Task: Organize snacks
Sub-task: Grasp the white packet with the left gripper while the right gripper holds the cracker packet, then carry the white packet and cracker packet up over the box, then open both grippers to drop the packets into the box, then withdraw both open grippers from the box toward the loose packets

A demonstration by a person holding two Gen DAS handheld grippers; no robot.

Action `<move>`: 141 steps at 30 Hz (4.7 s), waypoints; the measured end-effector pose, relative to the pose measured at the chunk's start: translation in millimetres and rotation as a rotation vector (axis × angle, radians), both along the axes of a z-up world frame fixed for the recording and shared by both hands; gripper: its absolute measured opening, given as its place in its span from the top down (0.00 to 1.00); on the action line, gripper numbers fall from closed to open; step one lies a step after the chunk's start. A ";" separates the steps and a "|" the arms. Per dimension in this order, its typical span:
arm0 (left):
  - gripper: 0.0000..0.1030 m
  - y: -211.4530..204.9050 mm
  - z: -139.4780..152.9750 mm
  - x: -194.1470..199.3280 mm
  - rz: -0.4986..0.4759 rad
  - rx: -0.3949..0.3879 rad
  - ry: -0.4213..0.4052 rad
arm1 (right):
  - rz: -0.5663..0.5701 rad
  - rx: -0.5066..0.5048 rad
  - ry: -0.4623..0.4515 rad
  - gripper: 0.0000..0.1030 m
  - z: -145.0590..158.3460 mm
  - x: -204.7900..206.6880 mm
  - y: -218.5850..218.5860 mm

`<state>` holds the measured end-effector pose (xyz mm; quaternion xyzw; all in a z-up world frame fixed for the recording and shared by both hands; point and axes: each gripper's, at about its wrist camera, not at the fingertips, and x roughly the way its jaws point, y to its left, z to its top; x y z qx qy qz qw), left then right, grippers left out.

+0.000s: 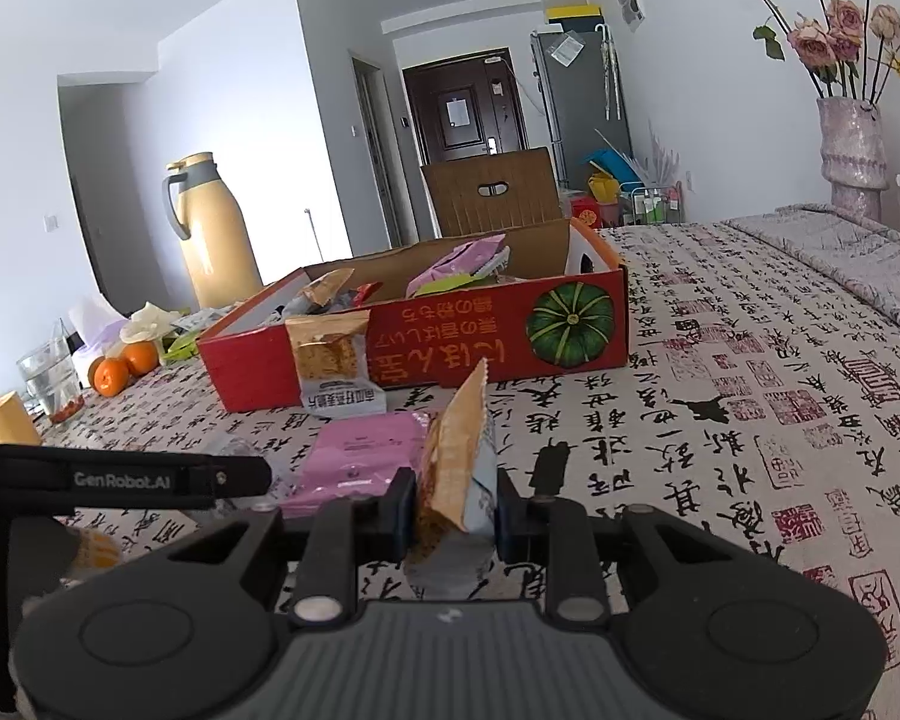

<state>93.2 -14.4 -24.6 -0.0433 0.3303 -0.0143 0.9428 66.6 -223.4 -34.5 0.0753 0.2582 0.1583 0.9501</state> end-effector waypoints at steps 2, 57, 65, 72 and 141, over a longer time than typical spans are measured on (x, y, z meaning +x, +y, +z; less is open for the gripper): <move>0.04 -2.6 -0.3 1.7 -0.001 -0.007 0.000 | 0.003 0.001 0.003 0.76 -0.9 2.2 -1.7; 0.84 29.0 74.9 29.3 -0.052 -0.081 -0.234 | -0.012 -0.044 -0.128 0.76 52.3 60.5 30.7; 0.84 26.2 96.3 59.1 -0.052 -0.057 -0.278 | -0.009 -0.031 -0.193 0.76 73.5 93.8 36.6; 0.84 23.4 109.6 89.3 -0.037 -0.033 -0.313 | -0.002 -0.020 -0.233 0.76 90.3 128.8 45.2; 0.00 24.3 98.0 90.8 0.085 0.007 -0.287 | -0.092 -0.107 -0.152 0.00 76.1 141.5 45.6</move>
